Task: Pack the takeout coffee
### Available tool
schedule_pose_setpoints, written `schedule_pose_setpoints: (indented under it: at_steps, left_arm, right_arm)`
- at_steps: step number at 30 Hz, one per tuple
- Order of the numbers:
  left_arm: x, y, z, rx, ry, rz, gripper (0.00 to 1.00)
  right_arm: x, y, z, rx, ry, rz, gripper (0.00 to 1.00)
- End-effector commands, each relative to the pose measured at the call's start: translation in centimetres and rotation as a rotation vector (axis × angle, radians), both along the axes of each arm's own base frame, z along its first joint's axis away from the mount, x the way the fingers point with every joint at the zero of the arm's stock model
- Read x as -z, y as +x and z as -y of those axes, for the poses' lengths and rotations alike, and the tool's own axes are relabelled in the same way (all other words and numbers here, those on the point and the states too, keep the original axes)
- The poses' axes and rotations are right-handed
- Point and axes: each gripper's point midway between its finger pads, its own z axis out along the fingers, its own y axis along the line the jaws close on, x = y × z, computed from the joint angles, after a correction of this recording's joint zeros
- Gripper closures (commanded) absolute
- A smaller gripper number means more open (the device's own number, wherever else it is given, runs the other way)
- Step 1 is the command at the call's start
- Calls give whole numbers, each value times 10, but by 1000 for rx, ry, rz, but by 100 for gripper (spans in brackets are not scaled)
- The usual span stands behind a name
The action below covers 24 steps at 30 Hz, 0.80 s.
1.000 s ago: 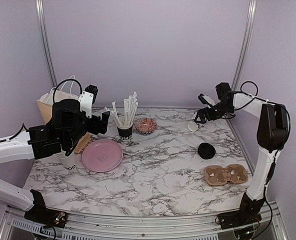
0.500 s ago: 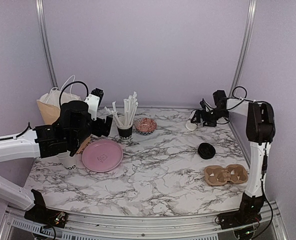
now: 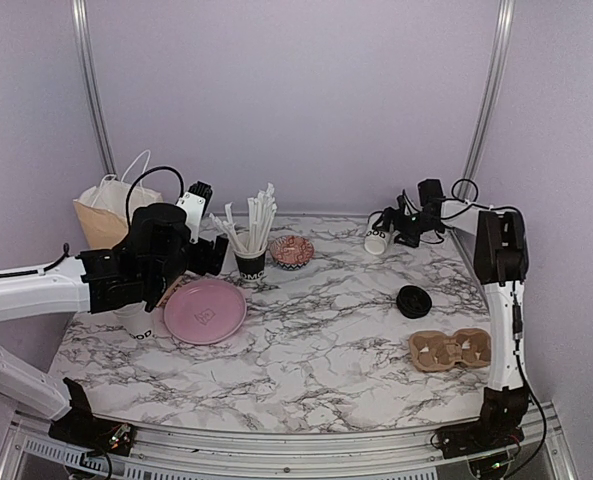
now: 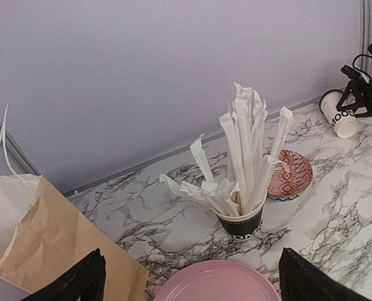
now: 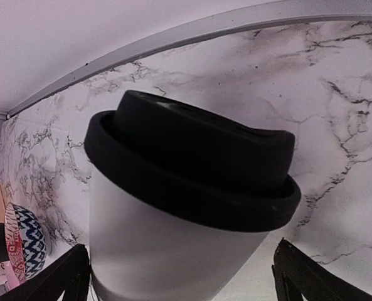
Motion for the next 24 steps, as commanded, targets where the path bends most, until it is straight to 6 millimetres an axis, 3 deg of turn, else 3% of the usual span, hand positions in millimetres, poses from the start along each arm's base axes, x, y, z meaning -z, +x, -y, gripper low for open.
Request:
schedule_pose_setpoints:
  at_steps: [1,10,14,18,24]
  left_arm:
    - [-8,7,2,-5,-25,2,3]
    - [-1,12,7,3,-41,-24,4]
    - [-1,13,7,4,-41,-25,4]
    - [-4,13,7,8,-45,-26,4]
    - [-11,10,5,17,-58,-18,4]
  right_arm:
    - [20,6,-9,20,56,-45,1]
    - [29,17,-25,-40,86,-13,1]
    - [32,12,-34,-89,46,-5,6]
    - [28,-5,-46,-207,-77,13,1]
    - [28,-12,-46,-318,-330,64,1]
